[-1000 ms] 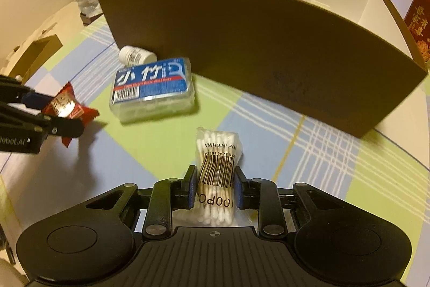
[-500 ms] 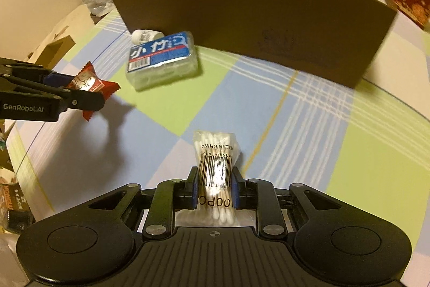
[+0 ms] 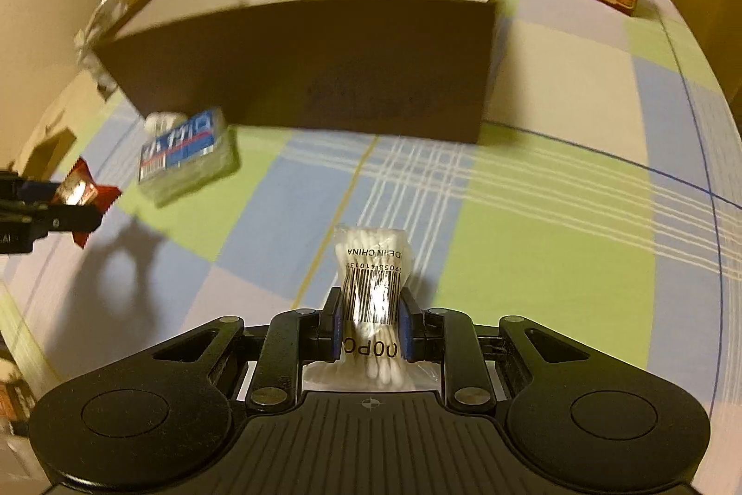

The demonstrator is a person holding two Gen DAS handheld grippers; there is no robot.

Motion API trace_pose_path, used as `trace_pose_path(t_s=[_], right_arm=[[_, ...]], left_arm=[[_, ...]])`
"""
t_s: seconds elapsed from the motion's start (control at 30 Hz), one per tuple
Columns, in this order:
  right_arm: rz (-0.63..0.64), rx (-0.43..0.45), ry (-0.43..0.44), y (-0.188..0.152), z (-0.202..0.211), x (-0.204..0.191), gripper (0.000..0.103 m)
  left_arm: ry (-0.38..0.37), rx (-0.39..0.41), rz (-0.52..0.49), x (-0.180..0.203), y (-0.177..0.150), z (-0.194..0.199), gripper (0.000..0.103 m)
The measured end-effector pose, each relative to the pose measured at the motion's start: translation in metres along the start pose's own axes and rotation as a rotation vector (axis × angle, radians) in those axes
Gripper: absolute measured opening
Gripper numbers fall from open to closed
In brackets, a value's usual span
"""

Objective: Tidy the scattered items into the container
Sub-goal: 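Carry the candy packet and swab bag with both grippers over the box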

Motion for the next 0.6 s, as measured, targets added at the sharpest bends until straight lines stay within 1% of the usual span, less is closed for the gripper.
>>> trace_pose_path(t_s=[0.13, 0.23, 0.4, 0.6], right_arm=[[-0.034, 0.048, 0.047, 0.021, 0.008, -0.004, 0.025], [-0.035, 0.093, 0.091, 0.044, 0.010, -0.013, 0.025], [-0.021, 0.189, 0.148, 0.094, 0.014, -0.025, 0.026], [0.033, 0.283, 0.165, 0.154, 0.005, -0.036, 0.026]], left_arm=[[-0.011, 0.039, -0.025, 0.000, 0.019, 0.006, 0.041], [-0.009, 0.076, -0.045, -0.001, 0.038, 0.010, 0.041], [-0.005, 0.139, -0.084, -0.007, 0.073, 0.014, 0.041], [0.009, 0.200, -0.145, -0.016, 0.118, 0.008, 0.041]])
Point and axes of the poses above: each gripper's, at about its wrist camera, not at the fingertips, and z roughly against the way its jaws point, x to its right, y to its top, the point moved 7 cm from there along -z, roughly the way its jaws point, and after that the axes turned 15 degrees about x, right-handed, at the moved point
